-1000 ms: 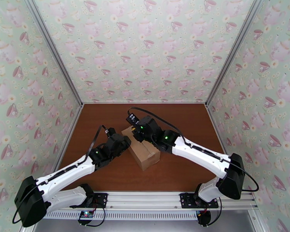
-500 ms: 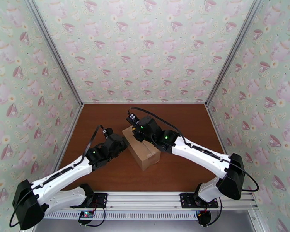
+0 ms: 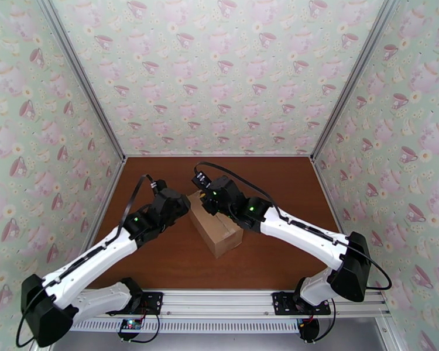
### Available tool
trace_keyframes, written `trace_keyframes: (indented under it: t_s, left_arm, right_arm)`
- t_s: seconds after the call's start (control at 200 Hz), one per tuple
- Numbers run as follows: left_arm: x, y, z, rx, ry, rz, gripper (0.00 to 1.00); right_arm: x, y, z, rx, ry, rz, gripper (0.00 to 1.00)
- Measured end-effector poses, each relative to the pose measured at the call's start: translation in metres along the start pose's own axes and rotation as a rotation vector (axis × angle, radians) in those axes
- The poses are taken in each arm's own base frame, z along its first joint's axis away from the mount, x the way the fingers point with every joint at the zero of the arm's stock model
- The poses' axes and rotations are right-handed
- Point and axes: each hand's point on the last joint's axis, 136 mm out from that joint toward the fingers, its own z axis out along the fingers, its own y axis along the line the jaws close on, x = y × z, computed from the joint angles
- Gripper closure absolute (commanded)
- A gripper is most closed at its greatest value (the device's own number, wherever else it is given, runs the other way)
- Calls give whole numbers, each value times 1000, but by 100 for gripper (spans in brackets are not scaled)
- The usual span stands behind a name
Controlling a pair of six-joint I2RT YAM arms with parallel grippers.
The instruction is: Unpack the express box
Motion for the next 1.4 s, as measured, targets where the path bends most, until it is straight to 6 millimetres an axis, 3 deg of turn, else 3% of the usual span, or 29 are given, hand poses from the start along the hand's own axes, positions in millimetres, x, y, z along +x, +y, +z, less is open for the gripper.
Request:
trace_keyframes:
  t_s: [0.421,0.636,1.402]
  left_arm:
    - [-13,-17,41,11,64,81,52]
    - [-6,-25,60,41,129,98,52]
    - [-5,-29,69,93,145,82,54]
  right_arm:
    - [-1,0,0,1,-4,12,100]
    - [-1,0,0,2,-4,12,100]
    - [2,-5,0,30,6,11,100]
